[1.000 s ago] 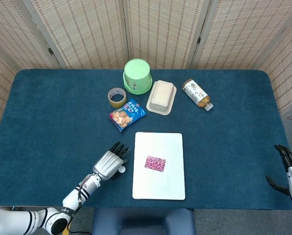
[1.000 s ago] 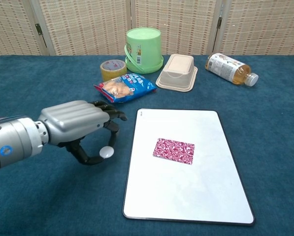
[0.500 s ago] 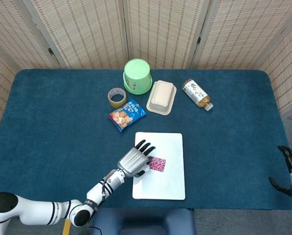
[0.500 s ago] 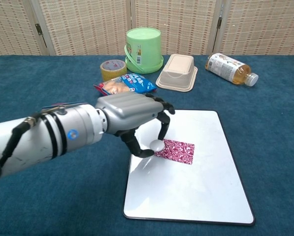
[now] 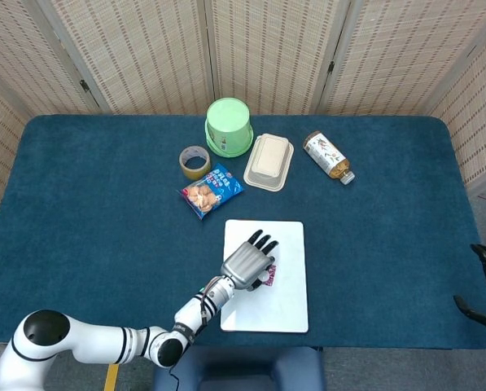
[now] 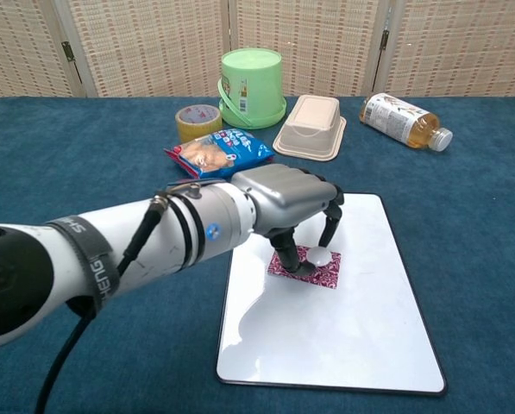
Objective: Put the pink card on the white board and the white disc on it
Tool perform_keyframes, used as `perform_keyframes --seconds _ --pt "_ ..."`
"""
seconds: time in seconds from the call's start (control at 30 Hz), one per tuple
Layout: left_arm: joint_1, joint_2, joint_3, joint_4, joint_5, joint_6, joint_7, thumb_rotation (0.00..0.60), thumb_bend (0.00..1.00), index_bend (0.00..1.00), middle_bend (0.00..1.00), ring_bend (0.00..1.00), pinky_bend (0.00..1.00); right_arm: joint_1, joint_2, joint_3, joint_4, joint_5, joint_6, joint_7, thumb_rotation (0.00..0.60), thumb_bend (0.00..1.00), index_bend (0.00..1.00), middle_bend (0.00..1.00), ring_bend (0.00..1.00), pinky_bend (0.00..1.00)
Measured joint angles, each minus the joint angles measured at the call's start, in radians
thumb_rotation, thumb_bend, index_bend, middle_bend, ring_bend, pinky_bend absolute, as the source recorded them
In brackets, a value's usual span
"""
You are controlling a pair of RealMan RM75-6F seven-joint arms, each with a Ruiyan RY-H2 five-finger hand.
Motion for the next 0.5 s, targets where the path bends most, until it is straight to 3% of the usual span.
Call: perform_keyframes --seconds 0.3,0.43,0.5 --pt "-0.041 -0.026 0.006 0.045 -0.068 0.015 0.022 0.600 0.39 0.47 0.14 0.09 0.00 -0.006 0.001 0.001 0.007 0.007 0.000 0.008 0.600 0.25 0.10 0.14 0.21 0.16" --pt "-0.042 -0.014 0.015 0.032 -0.083 0.019 0.018 0.600 0.37 0.26 0.14 0.08 0.00 -0.007 0.000 0.001 0.007 0.005 0.000 0.008 0.600 0.24 0.10 0.14 0.21 0.16" --pt "-0.039 -0.003 0.019 0.019 -0.083 0.024 0.008 0.600 0.36 0.23 0.14 0.08 0.00 -0.007 -0.001 0.000 0.006 0.003 0.002 0.006 0.600 0.25 0.10 0.14 0.21 0.16"
